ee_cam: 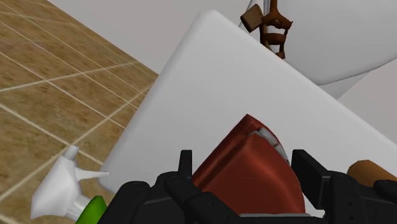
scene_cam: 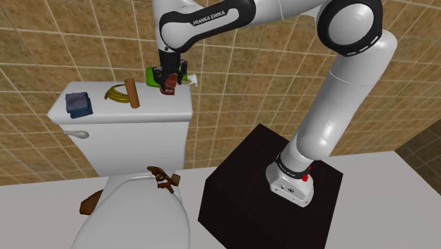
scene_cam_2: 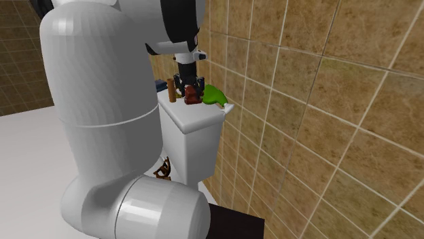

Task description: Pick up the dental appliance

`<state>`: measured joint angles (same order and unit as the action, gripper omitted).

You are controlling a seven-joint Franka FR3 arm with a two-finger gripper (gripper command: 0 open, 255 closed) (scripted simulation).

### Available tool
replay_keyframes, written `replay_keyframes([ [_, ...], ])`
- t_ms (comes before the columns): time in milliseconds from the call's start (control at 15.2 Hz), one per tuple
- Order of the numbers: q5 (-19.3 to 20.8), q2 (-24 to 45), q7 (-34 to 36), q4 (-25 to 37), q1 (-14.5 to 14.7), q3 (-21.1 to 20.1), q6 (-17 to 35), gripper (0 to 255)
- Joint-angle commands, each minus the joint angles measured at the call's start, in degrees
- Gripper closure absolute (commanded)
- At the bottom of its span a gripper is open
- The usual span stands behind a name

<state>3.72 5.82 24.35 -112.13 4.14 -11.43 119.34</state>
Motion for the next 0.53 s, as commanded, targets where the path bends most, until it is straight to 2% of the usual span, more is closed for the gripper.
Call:
replay_keyframes([
  [0,-0.2,-0.5,-0.1,1.0,0.0,0.0,-1.4,255],
  [462,-0.5,-1.5,-0.4,3.7,0.0,-0.1,-5.2,255],
])
